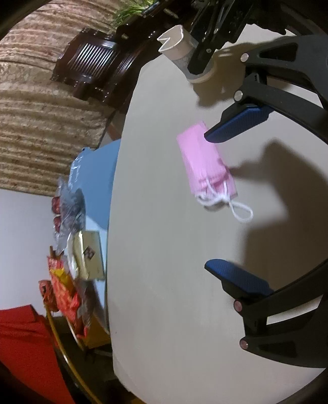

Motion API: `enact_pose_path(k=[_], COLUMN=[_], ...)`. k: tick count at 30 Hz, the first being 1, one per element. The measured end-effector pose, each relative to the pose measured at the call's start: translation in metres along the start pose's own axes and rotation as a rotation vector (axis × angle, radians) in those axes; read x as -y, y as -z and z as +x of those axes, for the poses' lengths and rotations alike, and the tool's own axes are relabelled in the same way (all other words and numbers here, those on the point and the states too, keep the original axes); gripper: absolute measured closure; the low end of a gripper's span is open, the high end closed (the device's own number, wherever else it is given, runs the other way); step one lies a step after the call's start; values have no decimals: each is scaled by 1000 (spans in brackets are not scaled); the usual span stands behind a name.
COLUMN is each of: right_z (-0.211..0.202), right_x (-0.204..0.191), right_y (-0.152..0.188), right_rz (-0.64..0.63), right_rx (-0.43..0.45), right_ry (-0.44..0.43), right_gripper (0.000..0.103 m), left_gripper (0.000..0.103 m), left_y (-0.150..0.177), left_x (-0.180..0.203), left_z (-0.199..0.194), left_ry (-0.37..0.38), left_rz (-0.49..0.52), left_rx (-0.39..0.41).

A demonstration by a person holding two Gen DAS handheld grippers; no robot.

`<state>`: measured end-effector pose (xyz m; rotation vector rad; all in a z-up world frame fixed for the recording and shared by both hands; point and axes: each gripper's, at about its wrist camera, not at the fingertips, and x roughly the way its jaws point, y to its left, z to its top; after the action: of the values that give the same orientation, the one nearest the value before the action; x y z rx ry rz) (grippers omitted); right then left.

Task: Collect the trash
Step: 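Grasp the white-and-blue paper cup rim with the right gripper, then grasp the pink face mask with the left gripper while the right gripper holds the cup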

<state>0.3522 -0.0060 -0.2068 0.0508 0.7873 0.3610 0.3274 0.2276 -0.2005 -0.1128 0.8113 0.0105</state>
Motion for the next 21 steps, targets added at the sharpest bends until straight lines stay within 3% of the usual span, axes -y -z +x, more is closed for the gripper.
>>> enact_pose_path(k=[10,13,14,15,17,19,21], right_z=[-1,-4,-4,-5,-7,-10,-13], right_x=[14,15,15,15,16,16,17], right_y=[11,14,16,16,17,19,19], right_rz=[19,18,19,20,22,27,31], right_rx=[-19,-22,-23,-24,-25,-23,-20], right_ry=[14,13,13,13,15,15,14], right_gripper=[43,43,43,43,43,43,43], left_gripper=[15,34,49,56,88,98,98], left_y=[2,2,2,1,-1,0,1], left_x=[16,22,23,25,25,24,26], left_z=[36,37,36,35,34,32,26], left_ry=[23,15,23,23,34,47,45], left_rz=[-18,-1,2,5,1,-11,-8], left_rx=[-98,-94,-91,-94,-101,-105,-94])
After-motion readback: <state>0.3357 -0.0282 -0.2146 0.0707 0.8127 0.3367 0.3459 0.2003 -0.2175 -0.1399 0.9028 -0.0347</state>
